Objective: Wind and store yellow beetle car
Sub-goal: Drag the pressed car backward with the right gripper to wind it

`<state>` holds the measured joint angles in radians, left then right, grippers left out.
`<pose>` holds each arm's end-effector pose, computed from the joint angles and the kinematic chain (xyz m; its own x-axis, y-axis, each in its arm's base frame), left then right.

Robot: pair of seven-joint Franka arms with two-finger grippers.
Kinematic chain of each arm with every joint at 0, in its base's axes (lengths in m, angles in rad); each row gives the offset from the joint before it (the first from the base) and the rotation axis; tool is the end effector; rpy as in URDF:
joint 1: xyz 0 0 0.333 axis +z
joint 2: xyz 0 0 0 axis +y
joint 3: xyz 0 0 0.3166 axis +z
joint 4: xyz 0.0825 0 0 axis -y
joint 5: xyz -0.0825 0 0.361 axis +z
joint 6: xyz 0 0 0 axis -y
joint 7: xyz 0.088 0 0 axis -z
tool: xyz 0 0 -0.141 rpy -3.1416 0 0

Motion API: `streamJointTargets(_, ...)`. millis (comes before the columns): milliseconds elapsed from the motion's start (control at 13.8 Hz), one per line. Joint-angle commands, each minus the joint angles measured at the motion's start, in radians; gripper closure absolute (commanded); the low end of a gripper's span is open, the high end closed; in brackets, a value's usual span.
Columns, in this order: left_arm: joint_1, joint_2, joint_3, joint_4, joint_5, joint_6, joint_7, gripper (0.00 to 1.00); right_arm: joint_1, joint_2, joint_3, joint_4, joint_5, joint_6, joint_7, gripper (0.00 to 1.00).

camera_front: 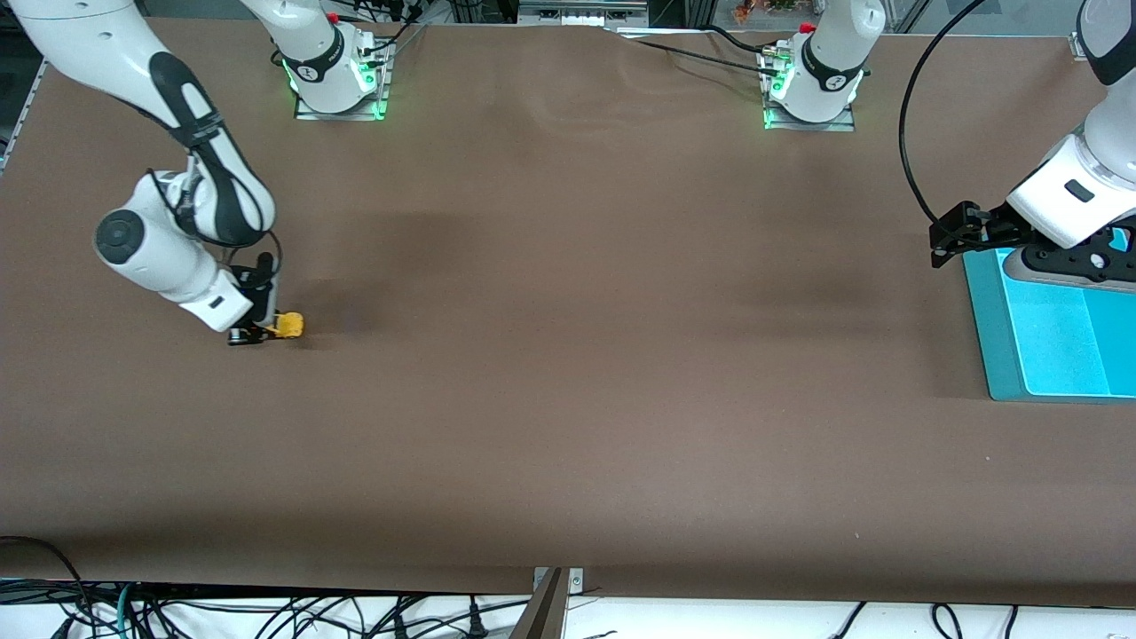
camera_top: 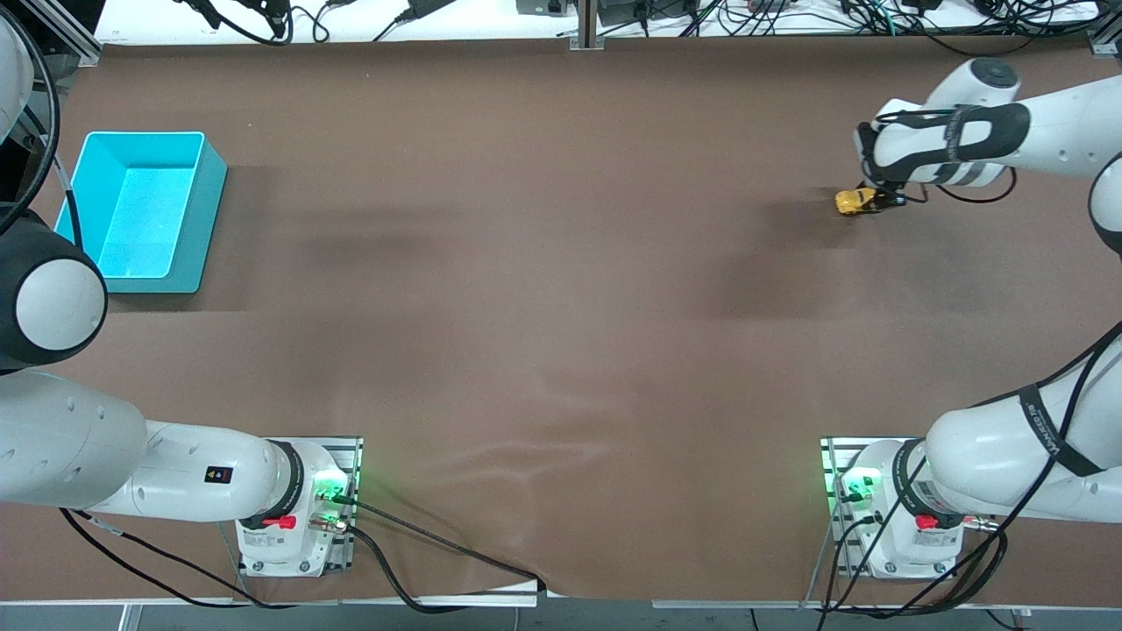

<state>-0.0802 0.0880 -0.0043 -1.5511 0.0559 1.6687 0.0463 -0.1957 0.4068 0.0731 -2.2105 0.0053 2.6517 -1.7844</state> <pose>0.5665 -0.0405 0.5607 0.9904 -0.1357 0.0269 -0.1340 -0.9894 -0.0567 0.5422 -0.0658 0.1826 -0.0803 0.9965 0.0234 0.9960 0.0793 0.0411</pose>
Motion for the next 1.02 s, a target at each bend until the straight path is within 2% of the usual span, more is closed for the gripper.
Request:
streamJointTargets(0,0.005,-0.010,-0.002,0.005,-0.028,-0.014,-0.003,0.00,-0.065,0.024,0.005,-0.029,0.013,0.001,-0.087,0.72)
streamJointTargets(145,0.005,-0.010,-0.002,0.005,-0.028,-0.014,-0.003,0.00,-0.067,0.024,0.005,-0.025,0.021,-0.012,-0.085,0.70)
streamJointTargets(364,0.005,-0.010,-0.002,0.005,-0.028,-0.014,-0.002,0.00,-0.067,0.020,0.011,-0.015,0.044,-0.033,-0.078,0.59)
streamJointTargets(436,0.003,-0.010,-0.003,0.005,-0.028,-0.014,-0.003,0.00,-0.067,0.020,0.014,-0.011,0.048,-0.036,-0.078,0.50)
streamJointTargets(655,0.002,-0.010,-0.003,0.005,-0.028,-0.014,-0.003,0.00,-0.067,0.018,0.023,0.026,0.050,-0.087,-0.073,0.00)
streamJointTargets(945,0.002,-0.010,-0.003,0.005,-0.028,-0.014,-0.003,0.00,-0.065,0.006,0.057,0.112,0.050,-0.217,-0.033,0.00)
